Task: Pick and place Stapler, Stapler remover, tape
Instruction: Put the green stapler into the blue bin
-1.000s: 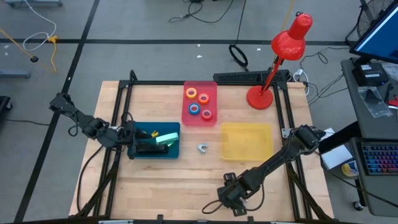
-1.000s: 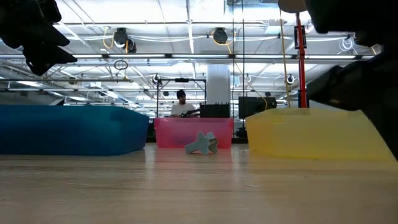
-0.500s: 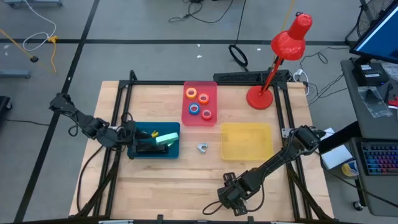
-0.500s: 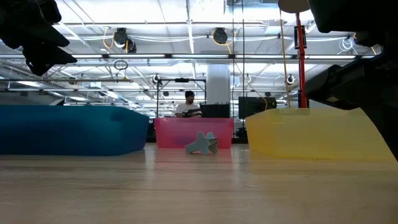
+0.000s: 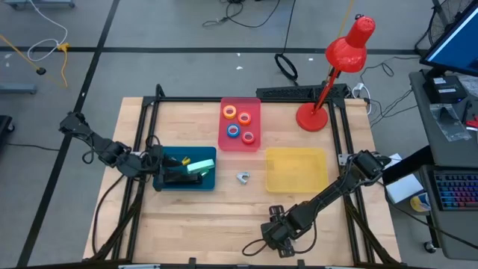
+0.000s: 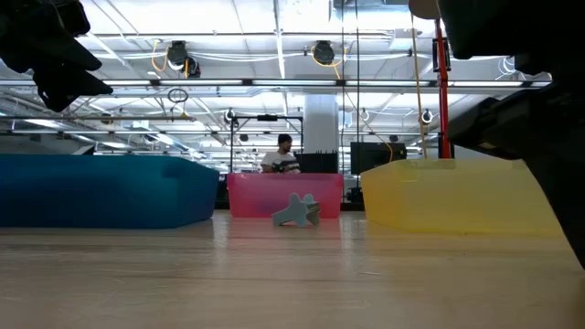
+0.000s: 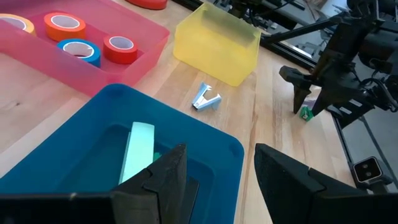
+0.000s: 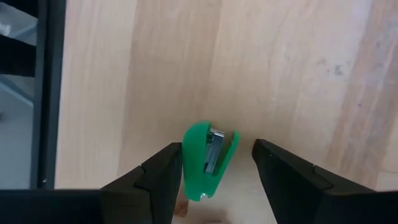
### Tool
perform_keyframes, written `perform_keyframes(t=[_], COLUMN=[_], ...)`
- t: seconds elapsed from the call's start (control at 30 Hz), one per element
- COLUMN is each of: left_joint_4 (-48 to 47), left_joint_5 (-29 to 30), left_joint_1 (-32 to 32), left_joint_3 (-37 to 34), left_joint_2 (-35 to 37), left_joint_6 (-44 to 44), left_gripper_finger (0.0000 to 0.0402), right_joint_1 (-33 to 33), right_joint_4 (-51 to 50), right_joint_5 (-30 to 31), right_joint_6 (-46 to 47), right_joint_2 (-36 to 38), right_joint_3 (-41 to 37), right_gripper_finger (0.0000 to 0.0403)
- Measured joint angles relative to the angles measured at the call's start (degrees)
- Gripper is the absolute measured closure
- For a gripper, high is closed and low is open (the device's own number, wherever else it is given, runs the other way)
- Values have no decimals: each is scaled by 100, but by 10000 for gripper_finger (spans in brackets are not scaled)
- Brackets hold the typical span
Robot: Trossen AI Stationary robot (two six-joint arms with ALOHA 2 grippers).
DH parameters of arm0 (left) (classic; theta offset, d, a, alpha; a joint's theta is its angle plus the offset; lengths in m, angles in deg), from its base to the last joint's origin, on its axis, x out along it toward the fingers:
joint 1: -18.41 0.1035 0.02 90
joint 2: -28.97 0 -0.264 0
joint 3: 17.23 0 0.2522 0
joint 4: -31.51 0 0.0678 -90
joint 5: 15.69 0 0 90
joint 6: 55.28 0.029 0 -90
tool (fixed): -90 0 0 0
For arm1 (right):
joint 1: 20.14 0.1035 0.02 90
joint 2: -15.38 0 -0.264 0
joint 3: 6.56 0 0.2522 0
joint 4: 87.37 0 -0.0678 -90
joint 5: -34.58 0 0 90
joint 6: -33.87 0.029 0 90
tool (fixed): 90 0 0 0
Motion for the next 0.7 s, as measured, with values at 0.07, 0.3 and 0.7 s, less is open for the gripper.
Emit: perform_keyframes(t=[0.07,0.3,0.7], left_joint_4=[0,7,22], left_joint_5=[0,0,2], left_joint_1=[0,0,0], left_joint_3=[0,0,0], left_joint_2=[0,0,1], left_joint_6=[0,0,0], left_gripper_finger=[213,213,213], right_joint_1=[-8,-40,-122], right_joint_4=[-15,-110,-254], right_joint_5=[55,101,116], right_joint_6=[-2,9,187], right_joint_2=[1,7,7], right_joint_3=[-1,-4,-11], right_gripper_finger=[204,204,269])
